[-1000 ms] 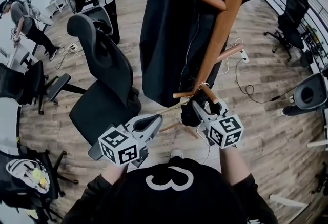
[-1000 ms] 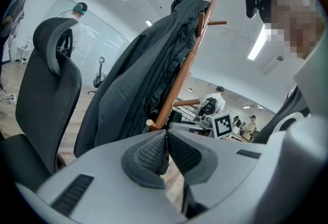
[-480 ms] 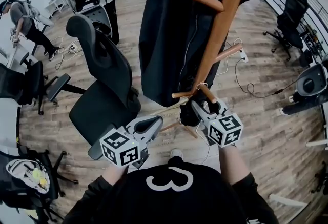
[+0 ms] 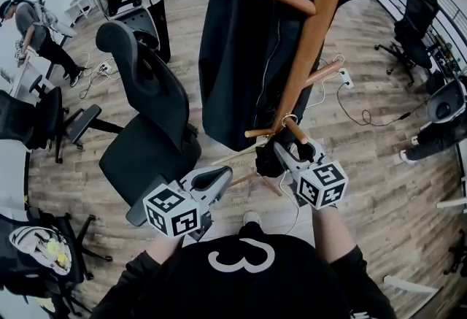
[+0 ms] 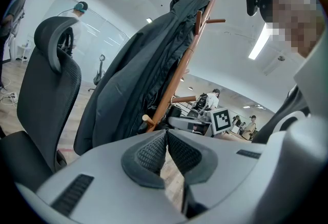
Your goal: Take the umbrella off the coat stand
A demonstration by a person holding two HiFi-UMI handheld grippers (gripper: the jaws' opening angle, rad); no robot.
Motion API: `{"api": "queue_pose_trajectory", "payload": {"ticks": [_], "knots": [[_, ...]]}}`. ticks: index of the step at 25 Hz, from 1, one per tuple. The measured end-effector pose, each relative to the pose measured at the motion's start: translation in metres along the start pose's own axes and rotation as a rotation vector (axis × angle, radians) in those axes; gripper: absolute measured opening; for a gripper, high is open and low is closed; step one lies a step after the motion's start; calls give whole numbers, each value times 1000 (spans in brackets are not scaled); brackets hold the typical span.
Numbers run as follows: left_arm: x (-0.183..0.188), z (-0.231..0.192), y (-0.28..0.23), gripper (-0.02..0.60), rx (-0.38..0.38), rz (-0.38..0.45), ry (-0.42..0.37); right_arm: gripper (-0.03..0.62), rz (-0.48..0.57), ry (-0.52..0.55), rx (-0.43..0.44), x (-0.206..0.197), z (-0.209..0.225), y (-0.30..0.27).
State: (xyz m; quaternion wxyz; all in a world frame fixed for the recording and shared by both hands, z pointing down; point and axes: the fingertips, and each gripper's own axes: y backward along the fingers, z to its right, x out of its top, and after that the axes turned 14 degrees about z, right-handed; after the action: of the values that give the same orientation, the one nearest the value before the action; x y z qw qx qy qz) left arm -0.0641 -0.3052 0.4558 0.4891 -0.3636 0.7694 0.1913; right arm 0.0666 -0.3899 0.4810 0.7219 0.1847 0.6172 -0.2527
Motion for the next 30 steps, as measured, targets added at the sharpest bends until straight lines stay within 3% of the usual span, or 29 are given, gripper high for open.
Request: {"api": "queue_pose_trajectory", "payload": {"ticks": [30], "knots": [[-3, 41, 18, 25, -56, 15, -19, 207, 57, 37, -26, 29, -24, 44]]}}
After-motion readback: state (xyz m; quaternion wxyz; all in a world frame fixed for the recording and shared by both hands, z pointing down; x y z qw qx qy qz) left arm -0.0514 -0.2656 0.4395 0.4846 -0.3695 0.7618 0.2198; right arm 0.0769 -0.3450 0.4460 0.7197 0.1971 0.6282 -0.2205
